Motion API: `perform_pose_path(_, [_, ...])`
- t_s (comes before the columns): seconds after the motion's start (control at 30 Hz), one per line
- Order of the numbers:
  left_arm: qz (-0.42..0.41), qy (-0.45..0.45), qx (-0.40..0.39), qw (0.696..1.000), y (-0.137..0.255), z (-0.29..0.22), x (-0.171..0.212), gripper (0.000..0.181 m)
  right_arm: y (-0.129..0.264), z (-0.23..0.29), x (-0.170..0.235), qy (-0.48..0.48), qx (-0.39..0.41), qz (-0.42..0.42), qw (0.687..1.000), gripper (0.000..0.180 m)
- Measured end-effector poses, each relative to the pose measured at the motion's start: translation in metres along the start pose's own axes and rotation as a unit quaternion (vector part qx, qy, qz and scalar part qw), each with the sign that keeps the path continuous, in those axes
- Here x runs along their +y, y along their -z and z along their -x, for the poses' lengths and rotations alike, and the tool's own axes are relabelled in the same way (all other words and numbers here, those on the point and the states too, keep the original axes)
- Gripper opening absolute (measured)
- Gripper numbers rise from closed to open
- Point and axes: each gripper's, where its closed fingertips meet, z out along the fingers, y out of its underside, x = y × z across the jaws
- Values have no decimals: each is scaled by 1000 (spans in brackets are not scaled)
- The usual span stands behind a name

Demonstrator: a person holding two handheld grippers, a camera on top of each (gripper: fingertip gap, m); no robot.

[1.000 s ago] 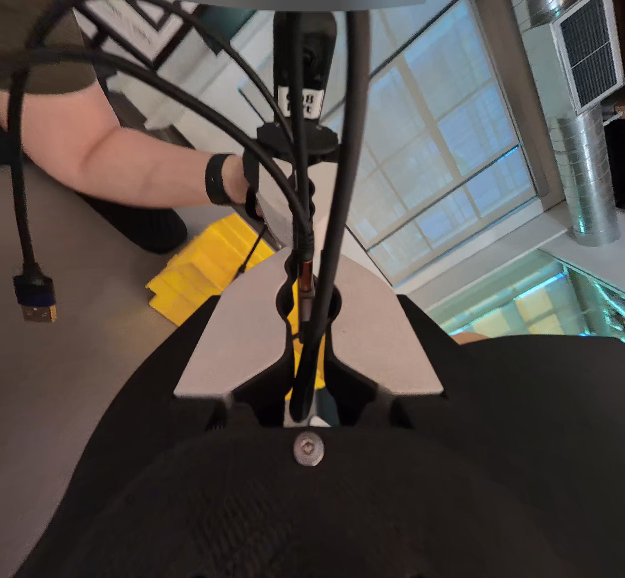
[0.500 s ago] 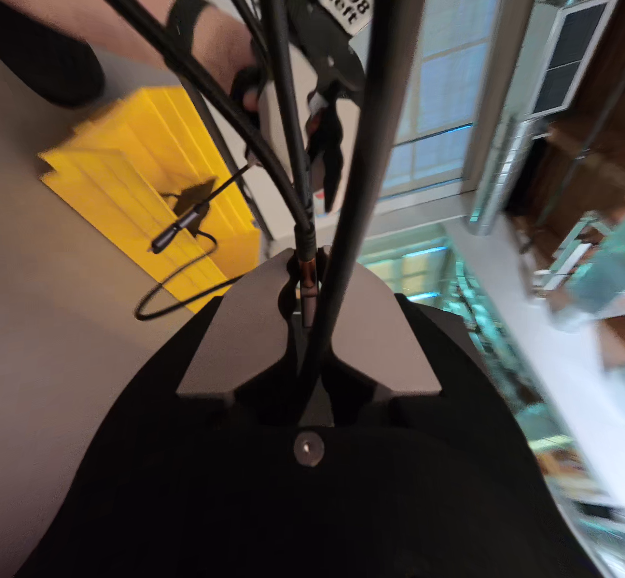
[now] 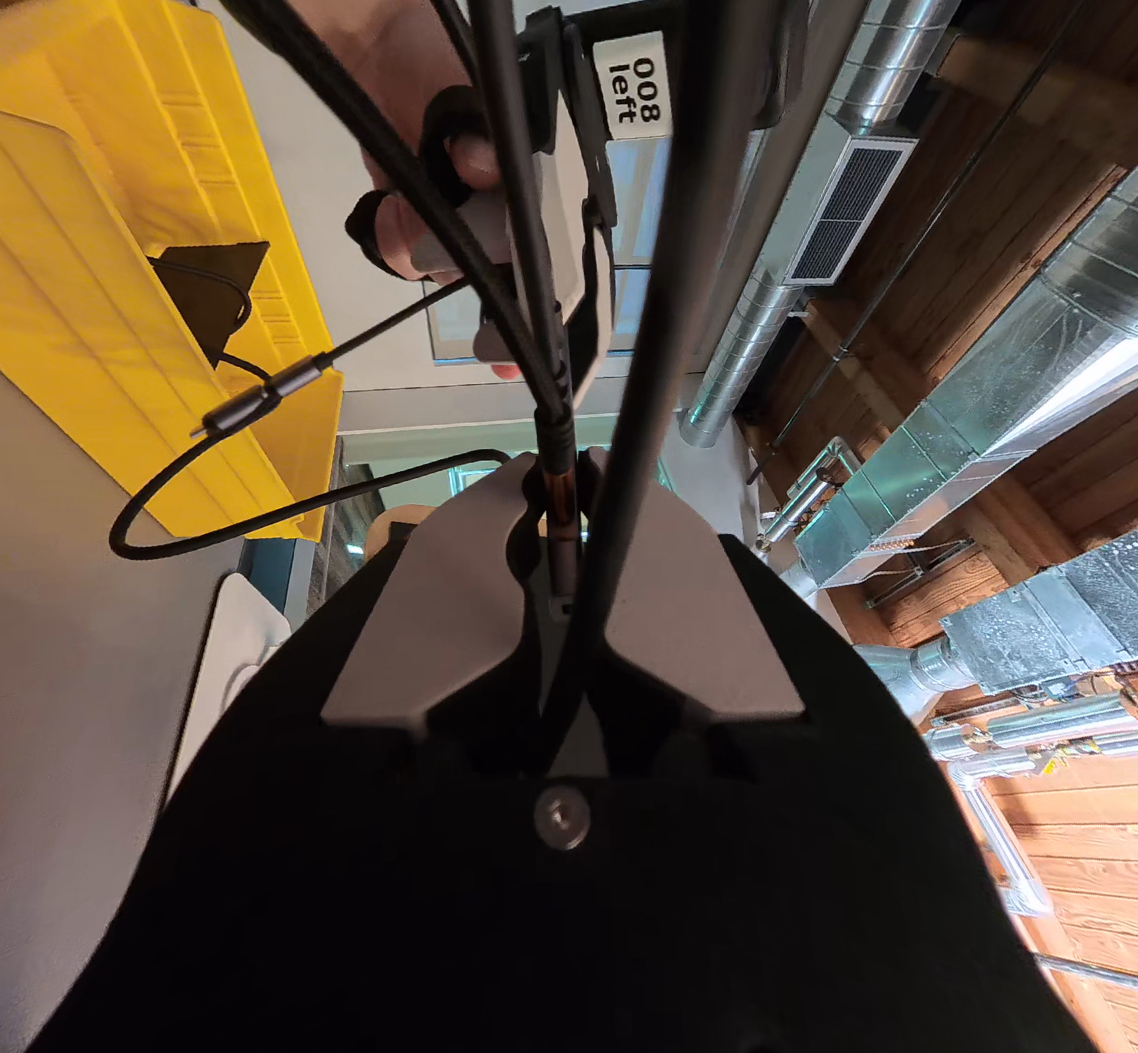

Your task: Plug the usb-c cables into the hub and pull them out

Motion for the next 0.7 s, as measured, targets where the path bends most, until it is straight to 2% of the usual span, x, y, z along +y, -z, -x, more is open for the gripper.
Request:
perform_pose_path(0.23, [-31, 8, -1, 999, -4, 0, -6, 24, 3, -5, 1, -3, 16, -7, 1000, 11])
perform_pose_path(0.43, [-32, 30, 17, 999, -9, -2, -3, 24, 3, -4, 0, 15, 21, -6, 1000, 11])
perform_pose_path(0.7, [-18, 52, 5, 998, -12, 5, 0, 24, 2, -1, 7, -18, 14, -4, 1000, 11])
